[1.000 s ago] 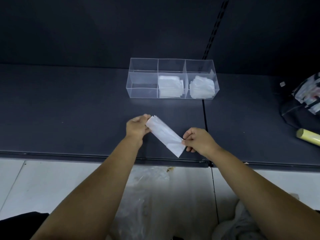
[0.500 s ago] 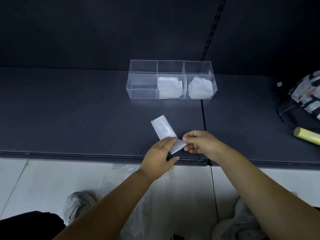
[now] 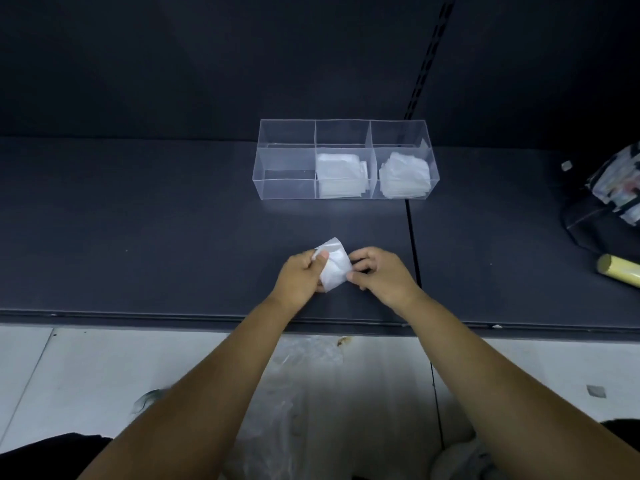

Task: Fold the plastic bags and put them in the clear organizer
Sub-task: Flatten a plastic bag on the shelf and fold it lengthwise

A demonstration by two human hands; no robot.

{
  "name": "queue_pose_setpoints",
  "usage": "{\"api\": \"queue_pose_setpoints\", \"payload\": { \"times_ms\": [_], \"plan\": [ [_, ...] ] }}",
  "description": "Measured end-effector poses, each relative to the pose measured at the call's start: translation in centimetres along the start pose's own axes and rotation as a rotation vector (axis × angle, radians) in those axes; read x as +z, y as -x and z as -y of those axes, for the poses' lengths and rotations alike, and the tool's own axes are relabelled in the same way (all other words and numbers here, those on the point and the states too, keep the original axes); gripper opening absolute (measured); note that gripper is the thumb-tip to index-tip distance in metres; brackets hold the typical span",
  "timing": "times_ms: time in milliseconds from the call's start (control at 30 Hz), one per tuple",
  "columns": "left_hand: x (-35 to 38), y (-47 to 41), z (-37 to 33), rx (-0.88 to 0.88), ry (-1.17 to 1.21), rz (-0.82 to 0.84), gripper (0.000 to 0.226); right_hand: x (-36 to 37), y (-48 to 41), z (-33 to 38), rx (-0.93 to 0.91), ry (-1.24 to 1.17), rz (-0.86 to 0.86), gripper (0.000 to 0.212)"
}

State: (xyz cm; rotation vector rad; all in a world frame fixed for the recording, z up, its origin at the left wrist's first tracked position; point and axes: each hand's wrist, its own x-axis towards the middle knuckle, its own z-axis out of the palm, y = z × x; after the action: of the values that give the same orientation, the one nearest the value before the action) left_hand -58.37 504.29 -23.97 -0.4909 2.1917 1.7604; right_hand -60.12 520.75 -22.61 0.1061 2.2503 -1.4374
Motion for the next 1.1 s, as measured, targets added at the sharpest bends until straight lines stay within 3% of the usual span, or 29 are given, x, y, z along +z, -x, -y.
{"api": "queue_pose_setpoints", "payload": {
  "times_ms": [133,233,300,367,433,467,533,667,833,1000,1100],
  "plan": [
    [0.0,-1.0,-0.4,-0.106,0.139,-0.009,0.024,1.1,-1.1,-0.6,0.056,0.060,-0.156,0.014],
    [0.0,-1.3,-0.5,-0.119,0.135,-0.164,0.023,1.5,-1.4,-0.4,0.077,0.093,-0.191,0.020],
    [-0.2,-1.2,-0.2,0.015,-0.140,-0.361,0.021,1.5,-1.7,-0.2,0.088,0.116,-0.187,0.022],
    [-0.3,-0.4,0.1,0.288,-0.488,-0.508,0.019,1.6,-1.9,0.0,0.102,0.120,-0.182,0.022],
    [0.0,0.1,1.0,0.575,-0.700,-0.428,0.021,1.7,-1.9,0.1,0.098,0.135,-0.181,0.022],
    [0.2,0.3,1.6,0.632,-0.790,-0.321,0.028,1.7,-1.8,0.2,0.094,0.143,-0.181,0.021],
    [0.2,0.6,3.0,0.570,-0.975,-0.146,0.048,1.7,-1.7,0.3,0.091,0.154,-0.183,0.018],
    [-0.3,0.4,4.4,0.422,-1.125,-0.108,0.067,2.2,-1.1,0.4,0.060,0.220,-0.235,0.014],
    [-0.7,-0.1,4.0,0.333,-1.132,-0.058,0.075,4.0,0.3,-1.5,-0.069,0.510,-0.443,0.043],
    [-1.0,-0.2,3.5,0.254,-1.161,-0.037,0.083,4.2,0.2,-1.7,-0.087,0.471,-0.526,0.013],
    [-0.8,-0.3,3.4,0.230,-1.177,-0.043,0.085,4.4,0.2,-1.6,-0.078,0.456,-0.549,0.013]
  ]
}}
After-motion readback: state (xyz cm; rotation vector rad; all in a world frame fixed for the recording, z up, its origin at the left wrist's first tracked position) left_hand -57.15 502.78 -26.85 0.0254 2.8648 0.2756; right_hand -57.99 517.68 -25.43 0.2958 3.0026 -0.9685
